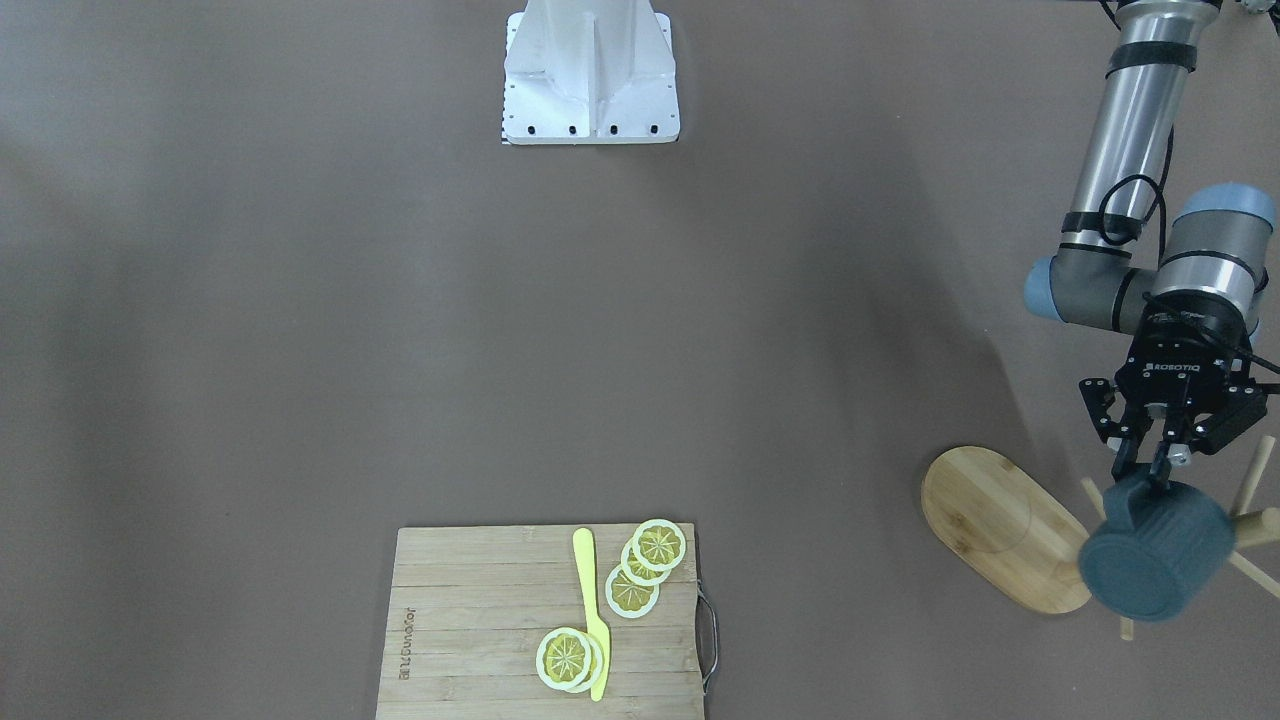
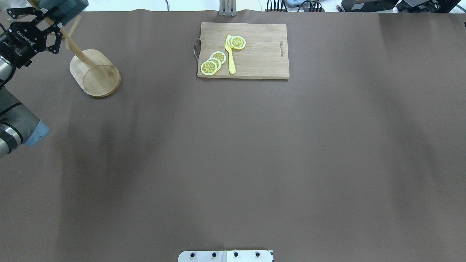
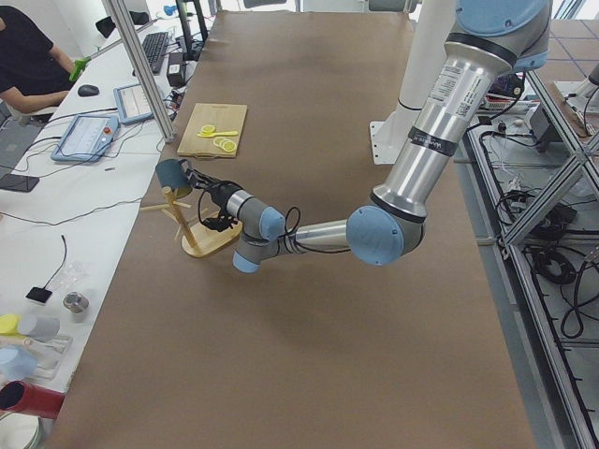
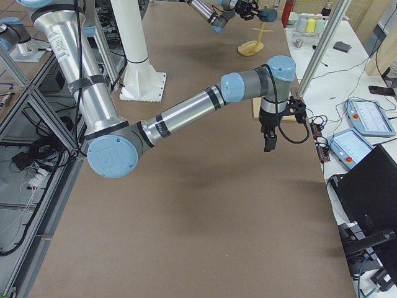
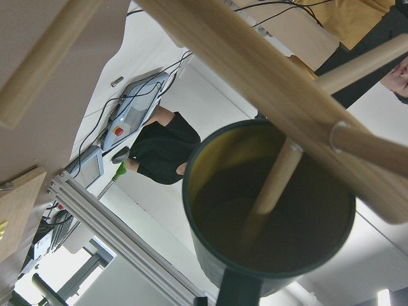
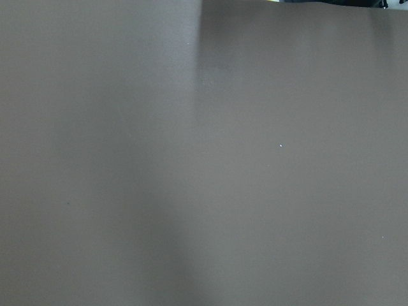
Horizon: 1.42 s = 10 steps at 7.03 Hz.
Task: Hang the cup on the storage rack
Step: 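Open the left gripper and pull it back from the rack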
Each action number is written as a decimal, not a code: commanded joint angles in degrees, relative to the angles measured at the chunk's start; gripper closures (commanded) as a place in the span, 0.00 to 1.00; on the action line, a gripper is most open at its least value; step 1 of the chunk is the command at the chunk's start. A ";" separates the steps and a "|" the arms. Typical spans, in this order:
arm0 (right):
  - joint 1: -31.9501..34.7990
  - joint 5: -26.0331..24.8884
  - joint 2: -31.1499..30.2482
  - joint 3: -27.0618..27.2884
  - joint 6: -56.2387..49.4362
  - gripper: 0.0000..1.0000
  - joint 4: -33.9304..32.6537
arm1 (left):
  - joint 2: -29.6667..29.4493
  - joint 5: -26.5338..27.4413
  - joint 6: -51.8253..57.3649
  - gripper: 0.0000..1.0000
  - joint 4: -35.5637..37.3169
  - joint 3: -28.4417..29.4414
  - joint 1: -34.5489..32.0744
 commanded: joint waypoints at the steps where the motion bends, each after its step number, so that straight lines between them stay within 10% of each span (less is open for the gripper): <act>1: -0.07 0.06 0.04 0.00 0.07 0.00 0.00 | 0.10 0.36 -0.01 0.10 0.13 0.09 0.18; 10: -0.07 0.41 -0.84 0.61 0.16 0.00 -0.09 | 15.46 -0.08 -2.65 0.02 -0.22 -20.18 0.01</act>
